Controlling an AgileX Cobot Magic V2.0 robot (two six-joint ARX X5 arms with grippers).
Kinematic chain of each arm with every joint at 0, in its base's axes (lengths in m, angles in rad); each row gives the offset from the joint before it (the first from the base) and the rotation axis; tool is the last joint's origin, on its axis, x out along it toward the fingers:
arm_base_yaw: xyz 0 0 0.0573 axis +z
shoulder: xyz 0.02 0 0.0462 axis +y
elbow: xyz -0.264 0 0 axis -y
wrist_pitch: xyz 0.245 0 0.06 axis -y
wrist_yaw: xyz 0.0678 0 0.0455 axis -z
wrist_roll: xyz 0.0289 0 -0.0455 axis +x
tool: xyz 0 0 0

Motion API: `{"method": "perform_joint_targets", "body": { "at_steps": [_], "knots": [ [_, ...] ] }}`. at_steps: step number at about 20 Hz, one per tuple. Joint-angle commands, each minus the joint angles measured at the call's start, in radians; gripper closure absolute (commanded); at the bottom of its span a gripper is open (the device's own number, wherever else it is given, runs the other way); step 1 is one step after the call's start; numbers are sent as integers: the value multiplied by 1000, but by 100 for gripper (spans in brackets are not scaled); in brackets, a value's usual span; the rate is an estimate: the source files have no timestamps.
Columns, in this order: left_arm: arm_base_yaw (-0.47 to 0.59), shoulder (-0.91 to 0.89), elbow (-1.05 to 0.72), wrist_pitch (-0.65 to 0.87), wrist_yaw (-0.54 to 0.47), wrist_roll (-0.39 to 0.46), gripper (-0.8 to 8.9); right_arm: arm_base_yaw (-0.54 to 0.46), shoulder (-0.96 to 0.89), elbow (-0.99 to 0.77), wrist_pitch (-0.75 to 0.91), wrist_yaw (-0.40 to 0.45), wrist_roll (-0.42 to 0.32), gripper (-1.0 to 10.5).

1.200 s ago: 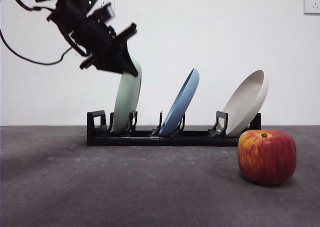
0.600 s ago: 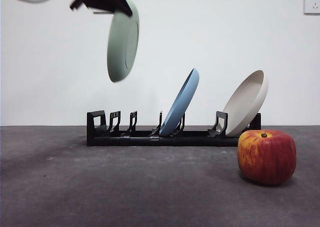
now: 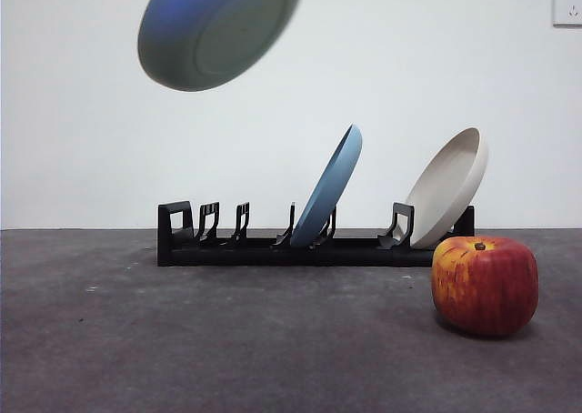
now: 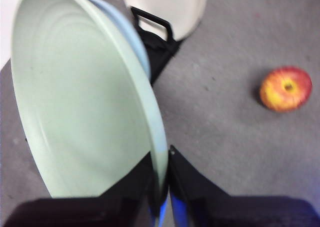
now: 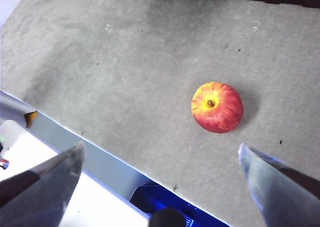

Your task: Take the green plate from the plate rack,put the plate on the table,take the apple from the table,put the apple in the plate

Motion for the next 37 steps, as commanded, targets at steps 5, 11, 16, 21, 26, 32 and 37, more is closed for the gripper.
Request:
{"method": "perform_joint_targets", "body": {
  "at_steps": [5, 11, 16, 21, 26, 32, 37],
  "knots": [
    [-198, 3, -297, 100, -212, 19, 820, 3, -1, 3, 5, 0, 3, 320],
    [-274, 61, -625, 415, -285, 83, 820, 3, 0, 3, 5, 0, 4, 320],
    [-279, 216, -650, 506, -316, 131, 820, 3, 0, 3, 5, 0, 5, 320],
    [-283, 318, -650, 542, -340, 134, 820, 3, 0, 3, 5, 0, 5, 320],
    [-285, 329, -650, 539, -300, 82, 696, 3, 0, 3, 6, 0, 4, 320],
    [-284, 324, -642, 532, -307, 72, 584, 3, 0, 3, 5, 0, 4, 320],
    [-285, 249, -574, 428, -304, -6, 583, 3, 10, 3, 6, 0, 4, 320]
  ]
}}
